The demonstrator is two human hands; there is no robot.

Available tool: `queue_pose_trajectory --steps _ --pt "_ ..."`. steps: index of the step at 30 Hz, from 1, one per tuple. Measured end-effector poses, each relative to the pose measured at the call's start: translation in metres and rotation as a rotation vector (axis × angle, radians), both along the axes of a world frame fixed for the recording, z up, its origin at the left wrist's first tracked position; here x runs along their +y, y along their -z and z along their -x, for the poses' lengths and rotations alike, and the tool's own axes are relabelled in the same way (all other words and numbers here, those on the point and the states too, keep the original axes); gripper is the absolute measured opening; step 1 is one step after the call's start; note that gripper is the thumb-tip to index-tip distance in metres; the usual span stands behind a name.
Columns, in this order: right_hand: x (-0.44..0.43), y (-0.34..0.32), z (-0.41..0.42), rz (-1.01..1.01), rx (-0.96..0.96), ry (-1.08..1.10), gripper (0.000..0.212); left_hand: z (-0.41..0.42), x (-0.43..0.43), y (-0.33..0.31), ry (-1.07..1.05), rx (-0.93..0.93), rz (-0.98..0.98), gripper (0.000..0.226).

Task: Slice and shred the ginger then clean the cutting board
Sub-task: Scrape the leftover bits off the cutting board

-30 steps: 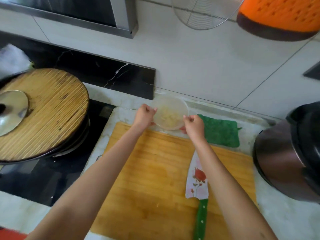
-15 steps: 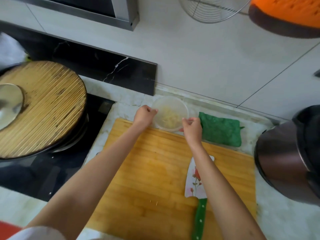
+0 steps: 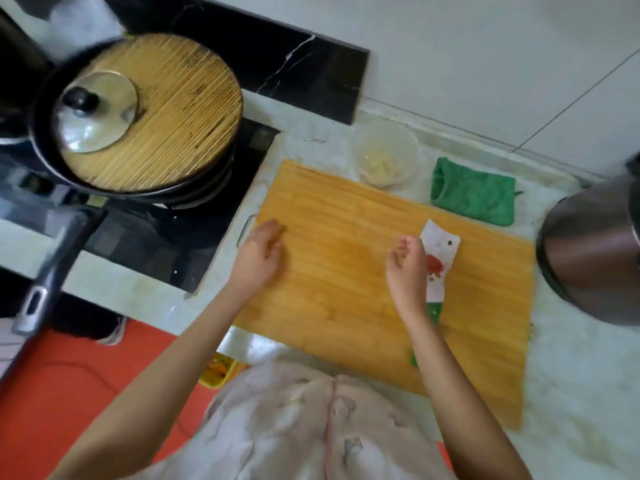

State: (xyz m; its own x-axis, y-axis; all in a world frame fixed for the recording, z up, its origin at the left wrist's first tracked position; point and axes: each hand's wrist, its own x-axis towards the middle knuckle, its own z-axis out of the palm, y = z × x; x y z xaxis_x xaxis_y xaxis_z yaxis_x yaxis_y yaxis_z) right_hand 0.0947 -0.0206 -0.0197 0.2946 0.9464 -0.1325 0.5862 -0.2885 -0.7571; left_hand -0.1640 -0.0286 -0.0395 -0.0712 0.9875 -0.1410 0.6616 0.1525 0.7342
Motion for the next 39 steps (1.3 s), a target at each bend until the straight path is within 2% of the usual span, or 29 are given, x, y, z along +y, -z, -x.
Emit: queue_pose_trajectory --steps 3,5,8,15,18,20,22,26,29,31,33,36,37,39 --pt "-0.052 0.018 -0.014 0.097 -0.412 0.108 0.053 -0.008 -0.027 0.018 0.035 0.188 -0.009 0.050" --pt "-0.074 0.021 -0.027 0.241 -0.484 0.210 0.066 -0.019 -0.033 0.021 0.017 0.210 -0.034 0.050" --pt "-0.086 0.025 -0.041 0.343 -0.430 0.235 0.068 -0.031 -0.036 0.023 -0.035 0.192 -0.029 0.054" --pt "-0.093 0.018 -0.045 0.153 -0.099 0.216 0.037 -0.053 -0.050 0.027 -0.037 0.047 -0.083 0.055" --pt "-0.123 0.023 -0.039 0.077 -0.160 0.154 0.050 -0.052 -0.053 0.024 -0.142 -0.118 -0.127 0.045" --pt "-0.143 0.026 -0.034 0.061 -0.279 0.136 0.059 -0.049 -0.056 0.020 -0.225 -0.219 -0.144 0.043" --pt "-0.156 0.033 -0.027 0.014 -0.383 0.090 0.053 -0.046 -0.057 0.018 -0.250 -0.276 -0.145 0.045" --pt "-0.161 0.038 0.003 0.019 -0.356 -0.005 0.048 -0.038 -0.057 0.015 -0.321 -0.332 -0.144 0.041" --pt "-0.154 0.035 0.033 0.000 -0.376 -0.092 0.049 -0.032 -0.055 0.011 -0.415 -0.339 -0.148 0.027" --pt "-0.145 0.034 0.048 0.001 -0.392 -0.129 0.049 -0.028 -0.053 0.009 -0.486 -0.409 -0.122 0.017" --pt "-0.135 0.035 0.061 0.013 -0.417 -0.144 0.049 -0.023 -0.049 0.006 -0.558 -0.471 -0.076 0.021" --pt "-0.123 0.036 0.072 0.022 -0.434 -0.171 0.050 -0.017 -0.045 0.006 -0.577 -0.432 -0.083 0.033" --pt "-0.119 0.035 0.075 0.018 -0.429 -0.190 0.050 -0.015 -0.045 0.005 -0.560 -0.400 -0.109 0.030" --pt "-0.112 0.035 0.080 0.024 -0.397 -0.239 0.050 -0.009 -0.046 0.008 -0.468 -0.350 -0.150 0.005"
